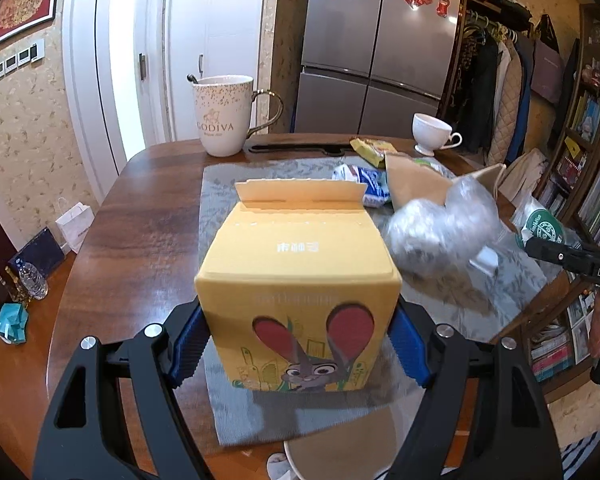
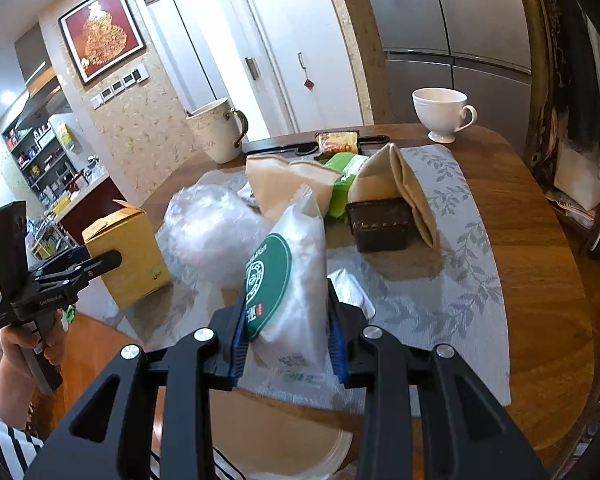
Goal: Collect trash
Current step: 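Carry the yellow box and white bag down over the white bin with both tools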
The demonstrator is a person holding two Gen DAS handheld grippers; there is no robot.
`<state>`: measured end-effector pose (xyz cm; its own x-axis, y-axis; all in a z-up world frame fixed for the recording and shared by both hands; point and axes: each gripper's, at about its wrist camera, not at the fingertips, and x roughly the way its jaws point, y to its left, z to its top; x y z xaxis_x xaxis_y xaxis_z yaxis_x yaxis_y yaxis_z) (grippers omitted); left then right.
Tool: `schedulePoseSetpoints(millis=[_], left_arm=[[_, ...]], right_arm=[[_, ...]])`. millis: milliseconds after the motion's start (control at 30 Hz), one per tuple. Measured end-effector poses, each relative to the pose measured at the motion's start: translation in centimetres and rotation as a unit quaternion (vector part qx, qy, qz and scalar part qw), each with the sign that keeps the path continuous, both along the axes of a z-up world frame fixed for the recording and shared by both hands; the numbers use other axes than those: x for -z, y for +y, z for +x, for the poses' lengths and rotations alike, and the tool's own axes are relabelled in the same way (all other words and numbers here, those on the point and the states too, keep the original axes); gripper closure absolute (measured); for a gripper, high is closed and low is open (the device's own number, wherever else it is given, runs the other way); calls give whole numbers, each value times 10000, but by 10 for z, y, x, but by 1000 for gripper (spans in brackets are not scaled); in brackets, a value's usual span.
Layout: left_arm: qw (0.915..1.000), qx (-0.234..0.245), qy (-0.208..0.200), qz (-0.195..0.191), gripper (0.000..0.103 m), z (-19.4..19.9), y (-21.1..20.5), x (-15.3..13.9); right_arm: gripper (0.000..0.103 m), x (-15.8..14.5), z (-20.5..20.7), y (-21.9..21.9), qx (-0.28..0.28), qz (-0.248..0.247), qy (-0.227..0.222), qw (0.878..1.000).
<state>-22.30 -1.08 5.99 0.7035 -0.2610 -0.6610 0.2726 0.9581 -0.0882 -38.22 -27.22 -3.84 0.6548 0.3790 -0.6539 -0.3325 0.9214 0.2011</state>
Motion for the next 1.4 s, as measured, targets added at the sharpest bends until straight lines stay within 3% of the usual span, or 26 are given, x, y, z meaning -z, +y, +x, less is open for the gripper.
schedulePoseSetpoints(millis=[400, 700, 867, 1000, 1200, 1400], left_arm=[[9994, -329, -98, 16, 25, -10, -7, -2], [9969, -739, -266, -6, 25, -35, -19, -11], [9963, -840, -167, -48, 25, -60, -26, -14], [9978, -651, -89, 57, 25, -82, -34, -14], [9997, 140, 88, 166, 25, -111, -40, -9], [9955, 734, 603, 75, 25, -127, -39, 16]], right_arm=[[70, 11, 6, -12, 98, -26, 70, 9999], [70, 5, 10, -22, -425, 175, 50, 9989], [70, 1, -2, -23, -811, 310, 140, 9961], [70, -3, -25, -20, -960, 375, 171, 9945], [70, 1, -67, -3, -938, 338, 259, 9947], [70, 26, -95, 25, -984, 107, 589, 9934]])
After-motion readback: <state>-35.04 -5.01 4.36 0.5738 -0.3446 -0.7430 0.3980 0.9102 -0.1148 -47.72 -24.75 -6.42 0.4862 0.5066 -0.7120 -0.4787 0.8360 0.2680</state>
